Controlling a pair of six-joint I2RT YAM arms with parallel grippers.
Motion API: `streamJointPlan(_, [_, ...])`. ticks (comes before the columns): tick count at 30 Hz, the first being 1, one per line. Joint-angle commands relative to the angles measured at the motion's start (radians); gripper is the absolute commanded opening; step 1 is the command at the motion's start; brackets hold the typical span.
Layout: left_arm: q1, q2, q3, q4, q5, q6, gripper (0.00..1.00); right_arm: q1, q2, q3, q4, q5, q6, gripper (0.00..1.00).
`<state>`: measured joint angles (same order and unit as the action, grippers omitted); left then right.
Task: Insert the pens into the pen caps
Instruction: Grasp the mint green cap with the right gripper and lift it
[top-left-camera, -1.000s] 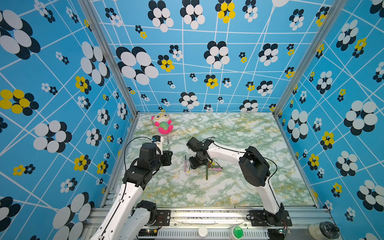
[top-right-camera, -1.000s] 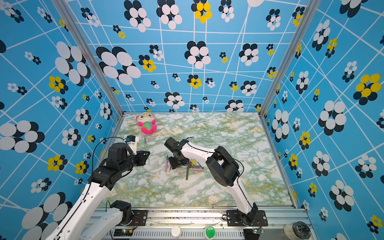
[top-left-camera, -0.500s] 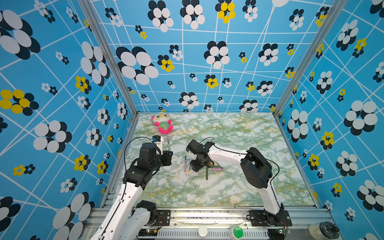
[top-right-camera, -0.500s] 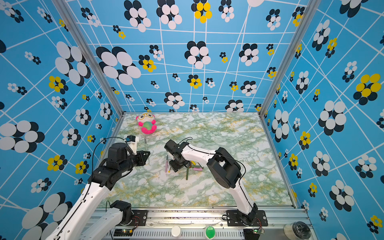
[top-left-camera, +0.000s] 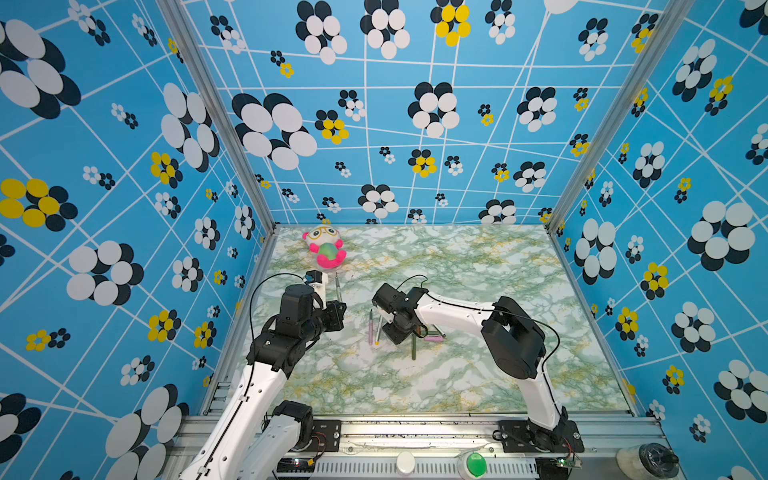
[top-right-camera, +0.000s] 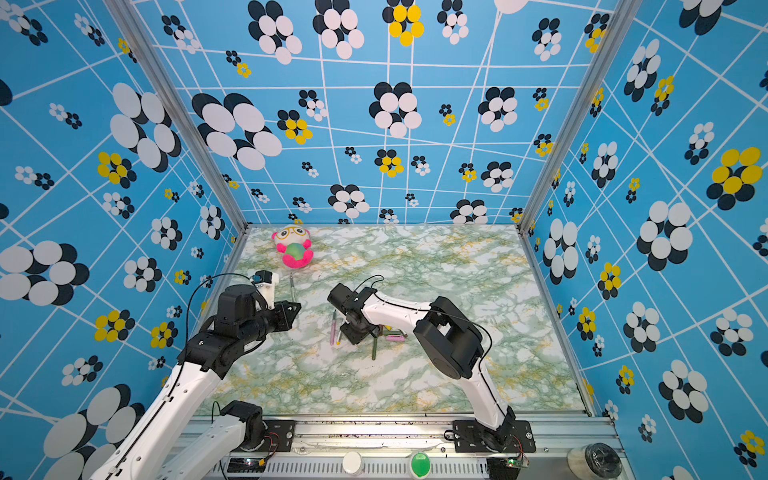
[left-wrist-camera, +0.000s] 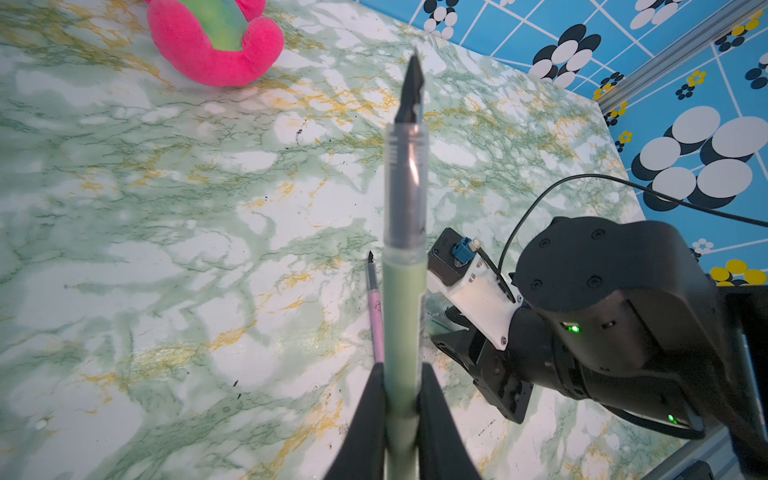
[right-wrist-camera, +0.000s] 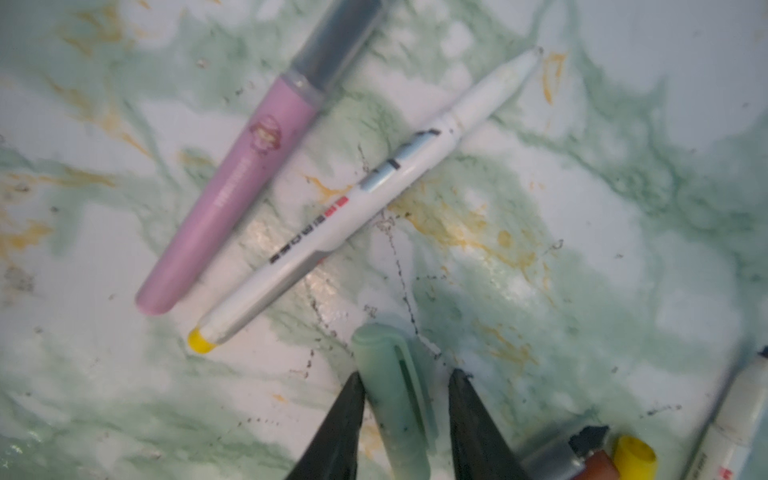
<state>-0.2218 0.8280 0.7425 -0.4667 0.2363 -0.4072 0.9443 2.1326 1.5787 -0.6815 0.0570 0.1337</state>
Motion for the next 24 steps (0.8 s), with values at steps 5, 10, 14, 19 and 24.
streamJointPlan(5, [0.006, 0.007, -0.006, 0.021, 0.022, -0.015, 0.0, 0.007, 0.036, -0.041, -0.073, 0.035, 0.016, 0.24])
streamJointPlan(10, [0.006, 0.006, -0.002, 0.019, 0.026, -0.017, 0.0, 0.007, 0.068, -0.028, -0.076, 0.055, 0.035, 0.19])
streamJointPlan(14, [0.006, 0.011, -0.002, 0.023, 0.034, -0.016, 0.0, 0.001, 0.054, -0.017, -0.066, 0.058, 0.058, 0.17])
streamJointPlan(19, [0.006, 0.025, -0.003, 0.042, 0.067, -0.021, 0.0, -0.007, 0.018, -0.004, -0.054, 0.029, 0.087, 0.17])
streamJointPlan(24, [0.004, 0.036, -0.006, 0.053, 0.091, -0.022, 0.0, -0.024, -0.004, 0.01, -0.048, 0.005, 0.116, 0.17])
